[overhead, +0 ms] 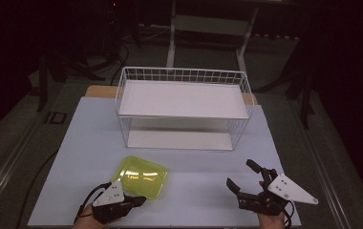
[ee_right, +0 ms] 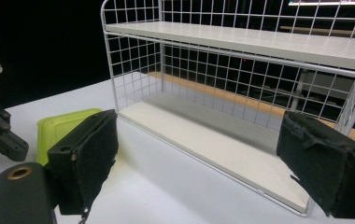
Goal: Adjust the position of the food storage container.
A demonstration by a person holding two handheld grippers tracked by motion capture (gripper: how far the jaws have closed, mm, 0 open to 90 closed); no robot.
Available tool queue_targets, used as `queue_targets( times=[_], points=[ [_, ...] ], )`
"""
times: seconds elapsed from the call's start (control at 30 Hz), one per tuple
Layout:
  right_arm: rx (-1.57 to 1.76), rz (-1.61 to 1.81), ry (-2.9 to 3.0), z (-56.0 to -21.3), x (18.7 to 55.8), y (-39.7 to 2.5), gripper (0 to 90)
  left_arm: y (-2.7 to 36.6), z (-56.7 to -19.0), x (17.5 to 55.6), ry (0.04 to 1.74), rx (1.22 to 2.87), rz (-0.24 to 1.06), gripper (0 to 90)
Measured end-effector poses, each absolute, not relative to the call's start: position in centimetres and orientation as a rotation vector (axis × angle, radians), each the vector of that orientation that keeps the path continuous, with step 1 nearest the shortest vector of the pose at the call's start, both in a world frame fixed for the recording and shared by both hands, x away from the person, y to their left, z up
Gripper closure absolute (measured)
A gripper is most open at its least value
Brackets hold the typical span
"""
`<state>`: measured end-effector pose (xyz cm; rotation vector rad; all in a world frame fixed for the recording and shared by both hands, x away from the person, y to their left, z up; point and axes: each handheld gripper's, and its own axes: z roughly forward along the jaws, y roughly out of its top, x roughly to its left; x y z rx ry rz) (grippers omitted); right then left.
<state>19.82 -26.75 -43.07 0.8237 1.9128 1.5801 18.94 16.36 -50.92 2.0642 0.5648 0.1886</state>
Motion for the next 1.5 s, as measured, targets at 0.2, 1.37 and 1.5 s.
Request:
queue_targets(
  times=[0.2,1.37,1.5],
  points=[
    [0.829,1.586,1.918,-43.1,19.9,-26.7,12.9,15.9,-51.5,19.6,0.579,2.08,0.19,90.0],
    [0.823,1.591,1.952,-43.3,19.9,-26.5,12.9,20.0,-49.4,22.6,0.699,1.922,0.452,90.0],
    [0.822,1.595,1.964,-43.3,20.0,-26.4,12.8,22.6,-49.9,23.1,0.717,1.934,0.541,90.0]
  ],
)
